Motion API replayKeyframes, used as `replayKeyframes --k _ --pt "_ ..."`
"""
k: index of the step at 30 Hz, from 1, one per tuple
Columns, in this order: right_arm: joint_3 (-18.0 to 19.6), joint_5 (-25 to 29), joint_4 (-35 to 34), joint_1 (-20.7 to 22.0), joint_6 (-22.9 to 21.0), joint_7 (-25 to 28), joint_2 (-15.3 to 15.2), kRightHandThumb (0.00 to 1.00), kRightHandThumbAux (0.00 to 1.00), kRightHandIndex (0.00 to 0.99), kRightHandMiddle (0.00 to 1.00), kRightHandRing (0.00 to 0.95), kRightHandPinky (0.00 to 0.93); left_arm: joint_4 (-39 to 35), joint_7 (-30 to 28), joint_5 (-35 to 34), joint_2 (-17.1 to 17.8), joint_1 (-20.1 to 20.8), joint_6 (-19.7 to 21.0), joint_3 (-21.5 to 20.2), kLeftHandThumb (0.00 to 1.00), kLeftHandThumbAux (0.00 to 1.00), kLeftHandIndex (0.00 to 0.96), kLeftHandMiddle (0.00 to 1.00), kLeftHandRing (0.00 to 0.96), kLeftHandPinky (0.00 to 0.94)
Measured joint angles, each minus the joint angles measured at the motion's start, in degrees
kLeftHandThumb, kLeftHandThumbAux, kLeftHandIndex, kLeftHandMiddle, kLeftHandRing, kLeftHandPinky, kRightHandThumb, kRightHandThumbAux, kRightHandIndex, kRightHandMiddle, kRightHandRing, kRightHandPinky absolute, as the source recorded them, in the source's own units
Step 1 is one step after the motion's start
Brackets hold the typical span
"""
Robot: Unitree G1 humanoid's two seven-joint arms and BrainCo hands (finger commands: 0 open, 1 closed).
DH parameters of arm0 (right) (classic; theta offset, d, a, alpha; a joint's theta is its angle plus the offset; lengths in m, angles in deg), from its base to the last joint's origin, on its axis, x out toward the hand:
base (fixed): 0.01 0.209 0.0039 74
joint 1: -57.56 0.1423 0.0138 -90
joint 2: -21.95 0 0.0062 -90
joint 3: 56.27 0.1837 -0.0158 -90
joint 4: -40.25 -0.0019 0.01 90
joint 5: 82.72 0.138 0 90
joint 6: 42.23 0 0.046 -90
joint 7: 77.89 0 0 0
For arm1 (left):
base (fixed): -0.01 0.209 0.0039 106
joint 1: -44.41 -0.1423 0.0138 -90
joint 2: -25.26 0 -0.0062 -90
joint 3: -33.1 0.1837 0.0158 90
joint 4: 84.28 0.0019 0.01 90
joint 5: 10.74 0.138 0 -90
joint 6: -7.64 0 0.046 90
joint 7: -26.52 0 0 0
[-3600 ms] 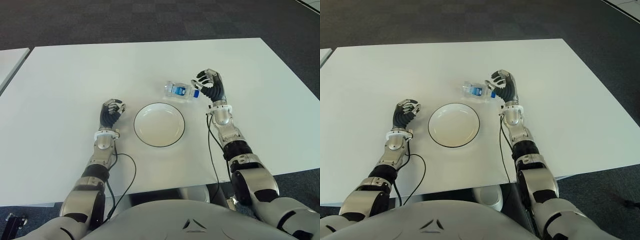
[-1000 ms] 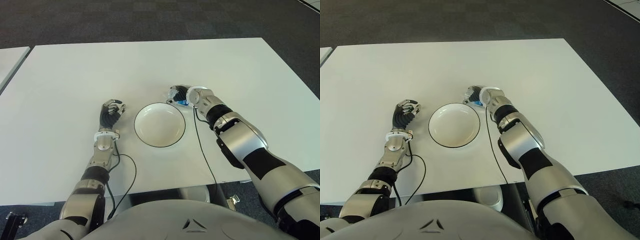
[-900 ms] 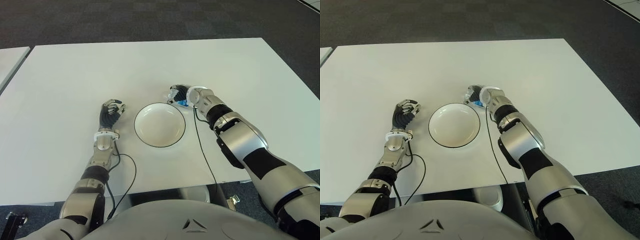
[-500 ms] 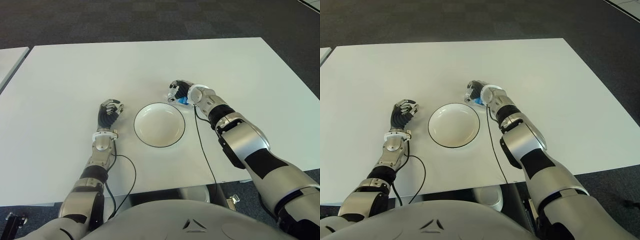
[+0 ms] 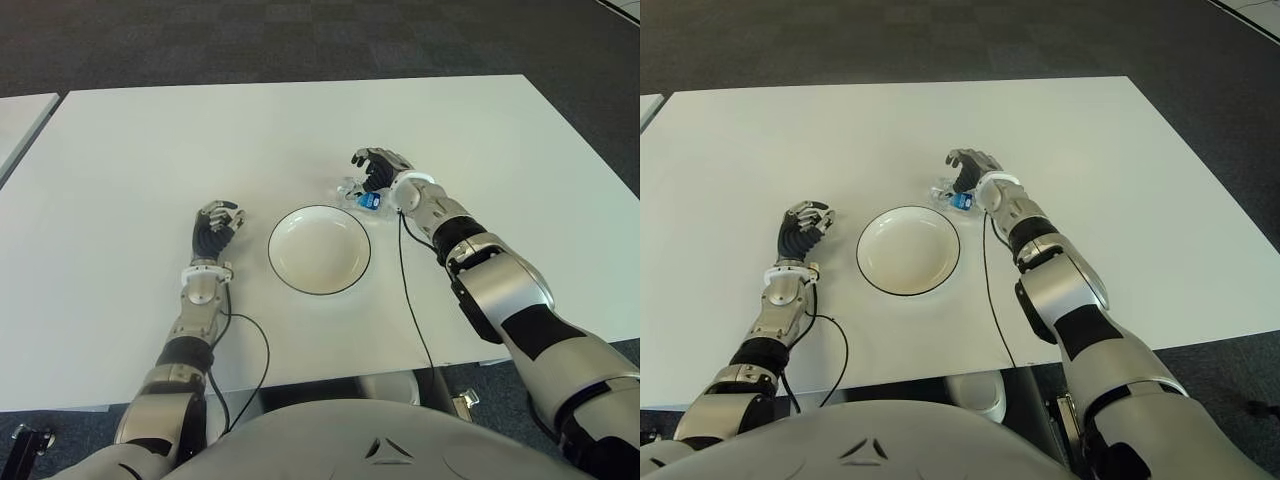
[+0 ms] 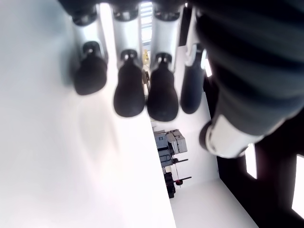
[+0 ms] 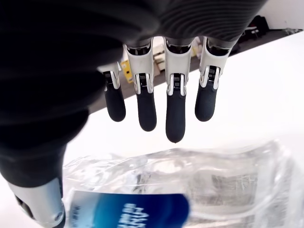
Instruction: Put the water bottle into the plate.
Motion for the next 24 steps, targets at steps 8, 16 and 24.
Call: replayKeyframes --k 8,16,24 --pt "1.0 0.43 -0.71 -2.35 1.19 -7.61 -0.75 0.695 0.722 0.417 0.422 0.455 0.506 -2.35 -0.28 -0.59 -0.12 -1.11 1.35 -0.01 0.707 0.719 0.438 0.755 0.751 0.753" --pt "3.18 1.66 -1.67 -4.25 1.85 -16.43 -0.68 0.709 0.72 0.431 0.57 0.589 0.633 -3.2 -0.86 -0.99 -0.15 -1.48 1.63 -0.01 0.707 0.718 0.438 0.757 0.751 0.748" --pt "5.22 3.48 -1.86 -5.59 4.08 -21.04 -0.23 0.709 0.72 0.439 0.769 0.782 0.822 -4.49 -0.98 -1.06 -0.41 -2.03 2.71 -0.05 0.707 0.718 0.438 0.76 0.75 0.749"
